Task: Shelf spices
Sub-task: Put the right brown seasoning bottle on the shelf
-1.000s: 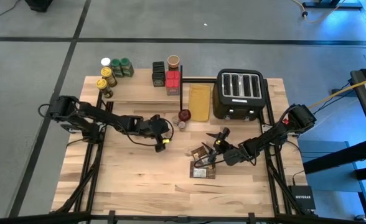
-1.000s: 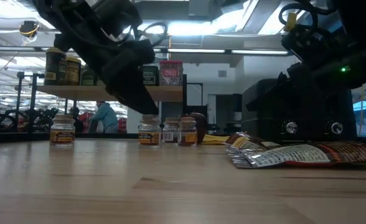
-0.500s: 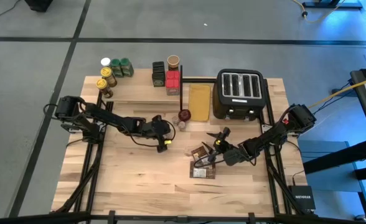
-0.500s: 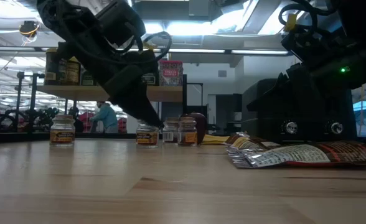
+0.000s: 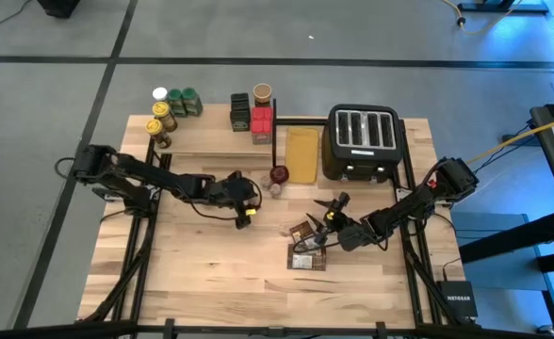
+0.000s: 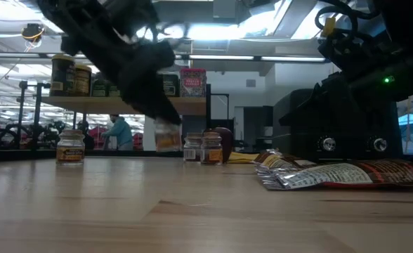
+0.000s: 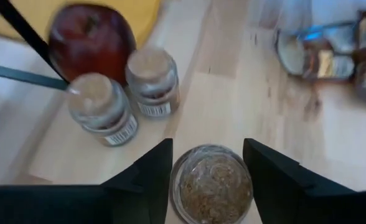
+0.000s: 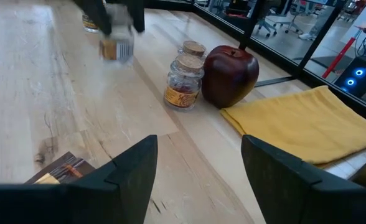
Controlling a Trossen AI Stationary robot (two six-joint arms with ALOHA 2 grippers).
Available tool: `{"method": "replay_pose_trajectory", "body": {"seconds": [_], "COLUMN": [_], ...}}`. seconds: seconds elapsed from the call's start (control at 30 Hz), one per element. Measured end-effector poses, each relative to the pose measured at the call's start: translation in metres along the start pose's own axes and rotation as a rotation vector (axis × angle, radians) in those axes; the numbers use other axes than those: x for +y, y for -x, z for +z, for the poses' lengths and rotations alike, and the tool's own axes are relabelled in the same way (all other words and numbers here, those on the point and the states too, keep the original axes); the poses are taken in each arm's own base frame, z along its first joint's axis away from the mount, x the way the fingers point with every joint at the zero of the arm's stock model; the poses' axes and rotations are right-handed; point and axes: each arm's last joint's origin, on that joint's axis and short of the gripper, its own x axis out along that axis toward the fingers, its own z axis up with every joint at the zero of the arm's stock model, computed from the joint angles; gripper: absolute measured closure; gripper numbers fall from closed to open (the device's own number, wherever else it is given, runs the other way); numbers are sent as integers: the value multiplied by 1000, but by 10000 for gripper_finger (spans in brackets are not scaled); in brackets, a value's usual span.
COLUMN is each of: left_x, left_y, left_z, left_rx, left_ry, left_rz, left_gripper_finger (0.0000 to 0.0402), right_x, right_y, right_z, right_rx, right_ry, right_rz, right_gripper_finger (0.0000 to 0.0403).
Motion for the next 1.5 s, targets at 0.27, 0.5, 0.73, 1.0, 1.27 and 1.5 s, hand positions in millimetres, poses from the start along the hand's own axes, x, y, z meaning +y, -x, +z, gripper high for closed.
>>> {"method": "replay_pose_trajectory", "body": {"seconds": [0.27, 0.5, 0.73, 1.0, 1.27, 1.5], "left_x": [8, 22, 49, 97, 140, 171], "left_y": [52, 113, 156, 159, 154, 143], "left_z": [22, 42, 58, 60, 63, 80], "left_rx": [-129, -261, -250, -194, -96, 30], "left_ry": [78, 99, 152, 260, 366, 329], "left_rz": [0, 134, 445, 631, 616, 644], "left_gripper_finger": [228, 235, 232, 232, 232, 232], "right_x": [0, 0, 0, 0, -1, -1], "right_y": [0, 0, 0, 0, 0, 0], "right_z": [0, 0, 0, 0, 0, 0], "right_rx": [-1, 0, -3, -2, -4, -7], "right_ry": [-1, 0, -1, 0, 1, 1], "right_rz": [-1, -2, -9, -10, -15, -25], "right_gripper_finger": [166, 166, 166, 166, 166, 166]}}
